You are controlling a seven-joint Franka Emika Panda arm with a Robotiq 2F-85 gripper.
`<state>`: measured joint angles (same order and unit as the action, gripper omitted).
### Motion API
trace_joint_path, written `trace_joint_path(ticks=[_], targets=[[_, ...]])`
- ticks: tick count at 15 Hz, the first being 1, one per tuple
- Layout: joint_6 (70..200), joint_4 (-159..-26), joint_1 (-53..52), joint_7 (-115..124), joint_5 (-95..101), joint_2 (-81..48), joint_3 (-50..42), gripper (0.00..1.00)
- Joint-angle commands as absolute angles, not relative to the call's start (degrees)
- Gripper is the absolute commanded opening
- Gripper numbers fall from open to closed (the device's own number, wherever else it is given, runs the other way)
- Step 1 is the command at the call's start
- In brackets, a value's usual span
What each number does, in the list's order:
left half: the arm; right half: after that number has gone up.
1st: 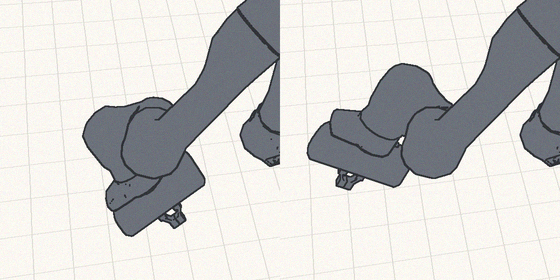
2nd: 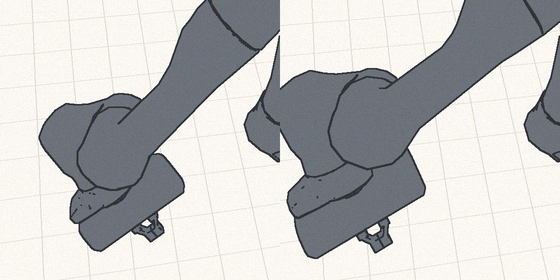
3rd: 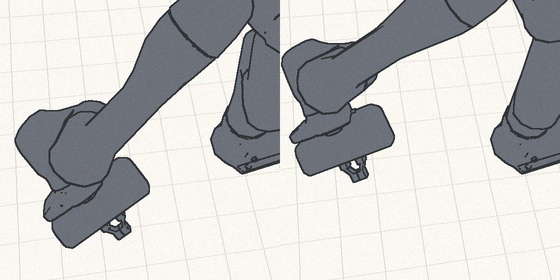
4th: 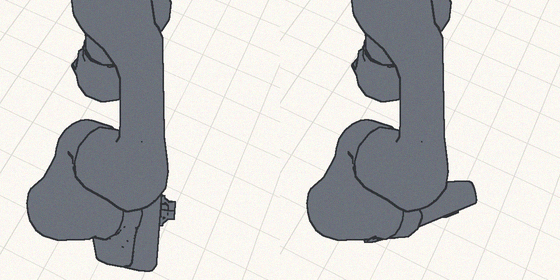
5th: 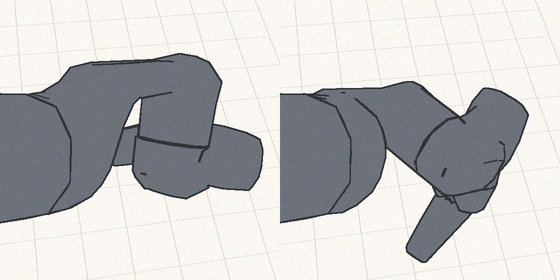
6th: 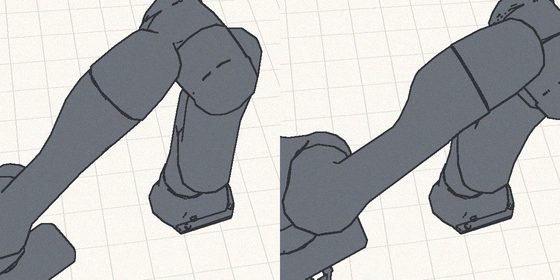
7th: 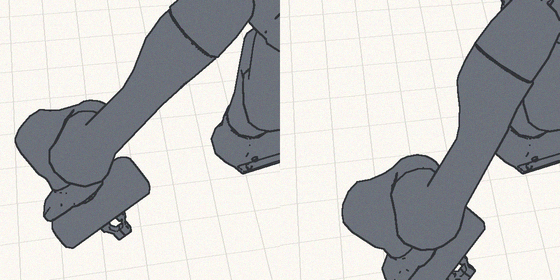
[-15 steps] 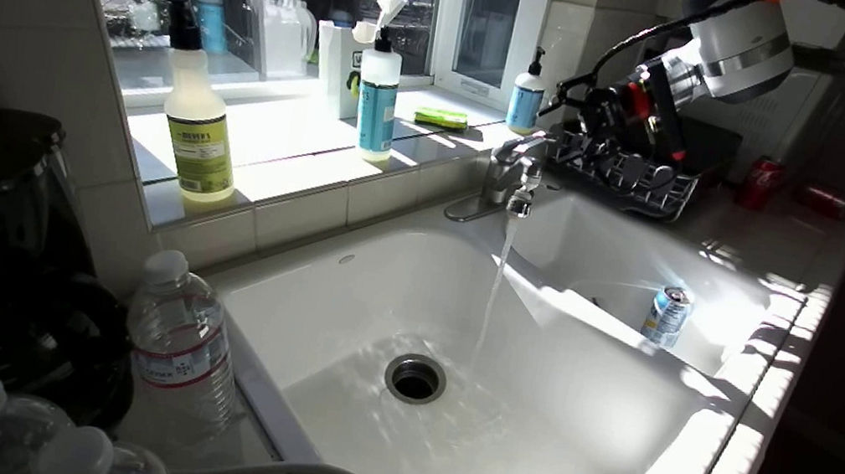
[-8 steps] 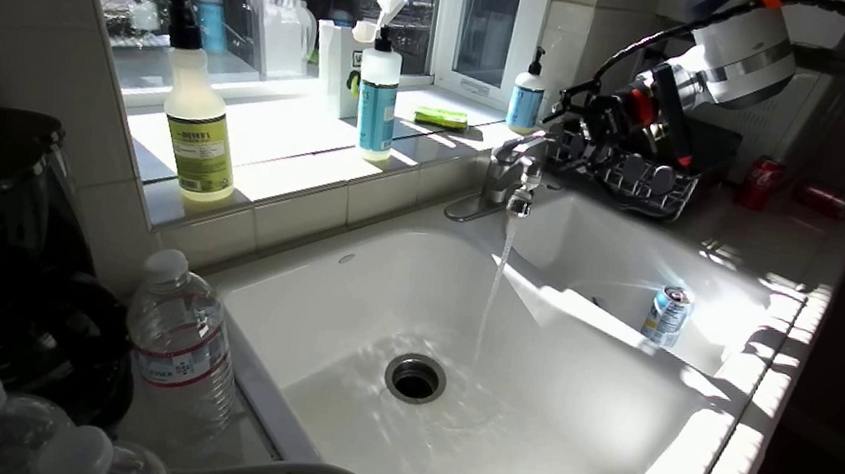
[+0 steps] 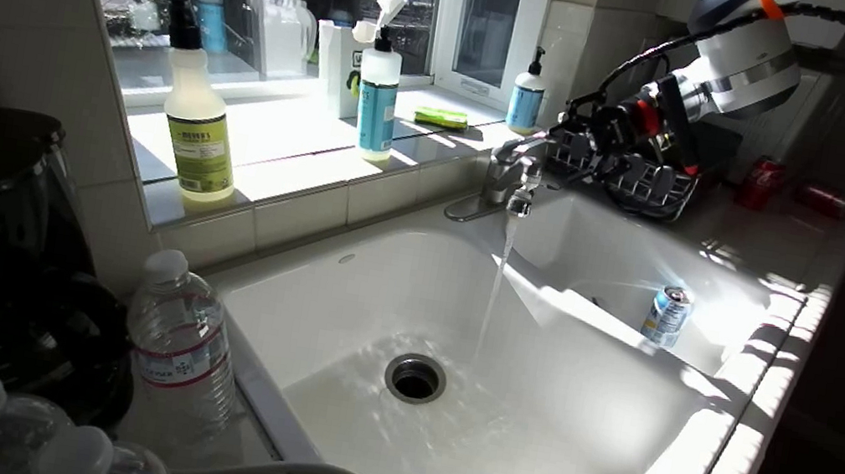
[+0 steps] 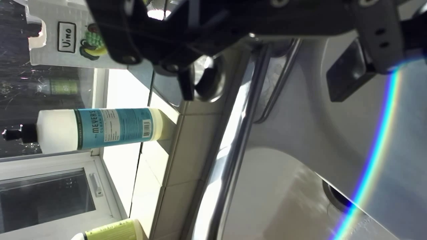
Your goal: Push the faucet handle down
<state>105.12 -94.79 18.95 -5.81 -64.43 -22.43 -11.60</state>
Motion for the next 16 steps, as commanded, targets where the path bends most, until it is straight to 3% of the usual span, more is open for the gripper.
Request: trace_joint_path(ticks=[1,16], targets=[[104.83,-97.63,18.85,-5.18,-63.49,-21.08,-12.1,1.0],[104.38,-99.92,19.79,-7.41,-64.04,-23.35,-12.73,1.0]])
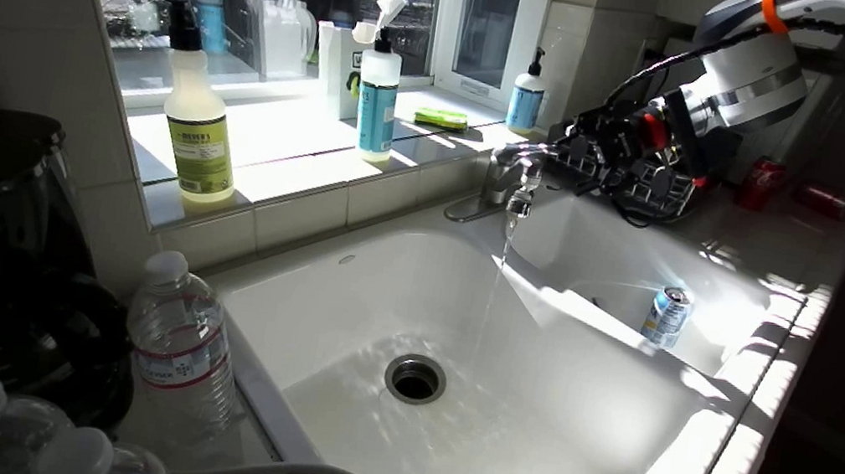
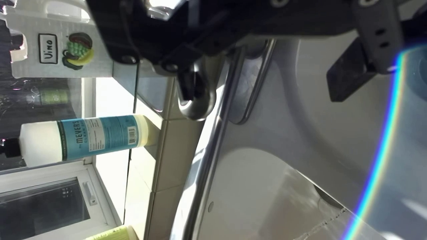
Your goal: Push the faucet handle down
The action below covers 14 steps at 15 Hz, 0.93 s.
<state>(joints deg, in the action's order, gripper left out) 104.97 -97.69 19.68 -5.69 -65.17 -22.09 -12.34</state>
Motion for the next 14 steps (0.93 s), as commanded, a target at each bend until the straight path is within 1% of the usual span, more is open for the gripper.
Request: trace_joint_path(ticks=[1,14], targets=[[104.47,-100.02,19.82,-7.38,-63.94,-23.63,-12.81,1.0],[104.94,-99.96,19.76,-7.62,-63.4,-24.3,-12.96,1.0]])
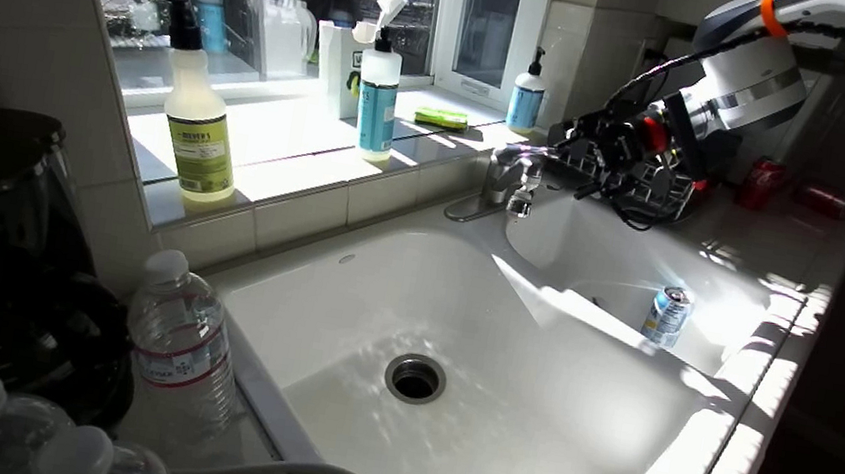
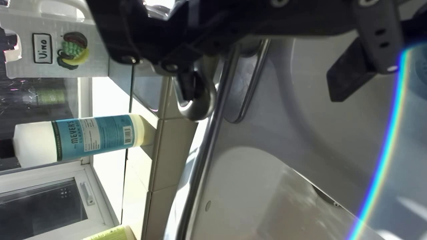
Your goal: Push the faucet handle down
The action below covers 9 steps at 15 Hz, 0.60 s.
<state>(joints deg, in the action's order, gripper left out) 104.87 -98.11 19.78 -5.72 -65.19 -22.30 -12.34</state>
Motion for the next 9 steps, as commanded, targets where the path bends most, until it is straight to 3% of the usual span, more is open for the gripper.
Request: trace_joint_path(ticks=[1,9], targets=[[105.01,-99.76,19.74,-7.76,-63.55,-24.07,-12.91,1.0],[105.84,-98.55,19.05,-8.6,-63.49,-20.77,-12.73,1.0]])
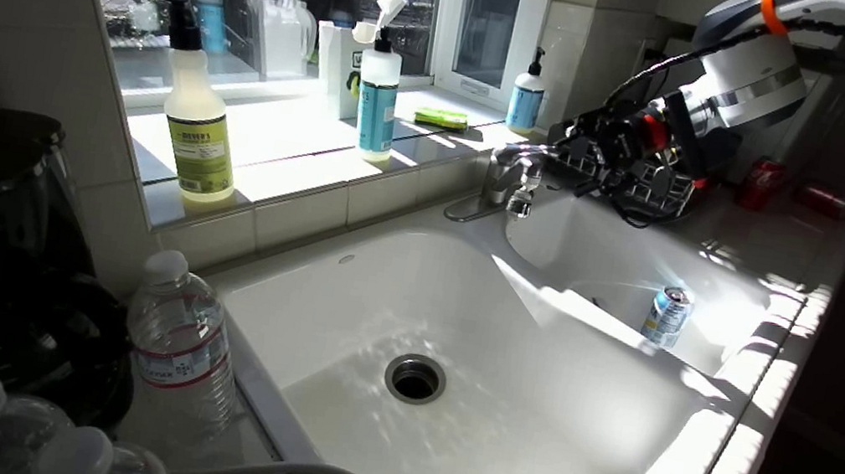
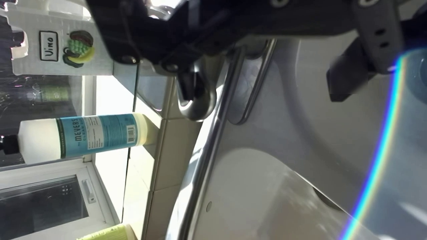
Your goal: Push the faucet handle down
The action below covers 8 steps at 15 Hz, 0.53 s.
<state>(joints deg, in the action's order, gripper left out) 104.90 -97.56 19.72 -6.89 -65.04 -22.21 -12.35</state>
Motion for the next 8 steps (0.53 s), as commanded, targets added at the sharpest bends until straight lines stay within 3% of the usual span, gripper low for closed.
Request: trace_joint_path(ticks=[1,8], targets=[[105.75,-98.56,18.96,-8.95,-63.28,-20.18,-12.7,1.0],[106.75,-99.58,17.03,-9.86,-55.69,-13.92,-12.91,1.0]])
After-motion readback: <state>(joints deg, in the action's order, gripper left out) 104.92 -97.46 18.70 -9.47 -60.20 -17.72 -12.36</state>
